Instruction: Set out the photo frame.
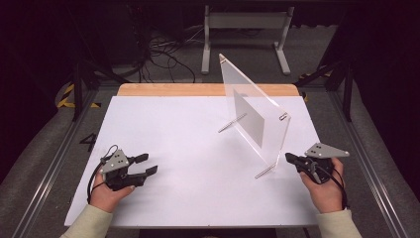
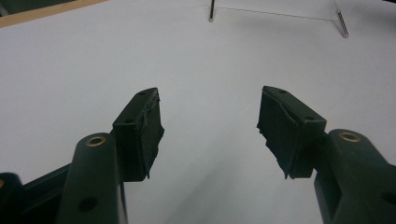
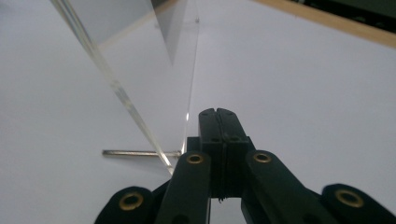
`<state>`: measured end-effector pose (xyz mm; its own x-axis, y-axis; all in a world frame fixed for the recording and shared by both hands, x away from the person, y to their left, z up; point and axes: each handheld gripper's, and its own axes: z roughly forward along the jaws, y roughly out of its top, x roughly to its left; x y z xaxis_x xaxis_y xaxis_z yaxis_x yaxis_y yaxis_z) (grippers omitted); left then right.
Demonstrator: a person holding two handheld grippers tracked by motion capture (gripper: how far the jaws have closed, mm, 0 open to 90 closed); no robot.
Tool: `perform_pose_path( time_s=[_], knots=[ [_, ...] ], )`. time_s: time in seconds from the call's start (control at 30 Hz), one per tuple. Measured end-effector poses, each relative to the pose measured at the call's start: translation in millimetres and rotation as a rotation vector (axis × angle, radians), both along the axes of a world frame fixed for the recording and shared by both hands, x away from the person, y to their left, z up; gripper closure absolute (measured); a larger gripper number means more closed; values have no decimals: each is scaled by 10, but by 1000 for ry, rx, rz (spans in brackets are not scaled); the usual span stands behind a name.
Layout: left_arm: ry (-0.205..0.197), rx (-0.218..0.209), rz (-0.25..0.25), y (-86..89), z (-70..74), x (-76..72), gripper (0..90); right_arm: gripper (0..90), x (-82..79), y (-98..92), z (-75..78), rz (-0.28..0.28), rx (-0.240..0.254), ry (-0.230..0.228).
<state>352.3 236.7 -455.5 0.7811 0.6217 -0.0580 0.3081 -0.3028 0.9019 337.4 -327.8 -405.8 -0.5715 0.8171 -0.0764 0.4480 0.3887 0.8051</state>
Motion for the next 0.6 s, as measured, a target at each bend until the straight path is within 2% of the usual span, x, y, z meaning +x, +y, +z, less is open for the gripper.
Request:
perform_pose_path(
  time_s=[0.23,0.33,0.6],
  knots=[
    [13,11,-5,-18,-5,-7,394,900,143,55,-325,27,-41,107],
    [11,16,-7,-17,-9,-4,394,900,160,103,-369,44,-63,123],
    [21,21,-13,-27,-13,-6,390,900,167,174,-409,73,-75,145]
  ],
)
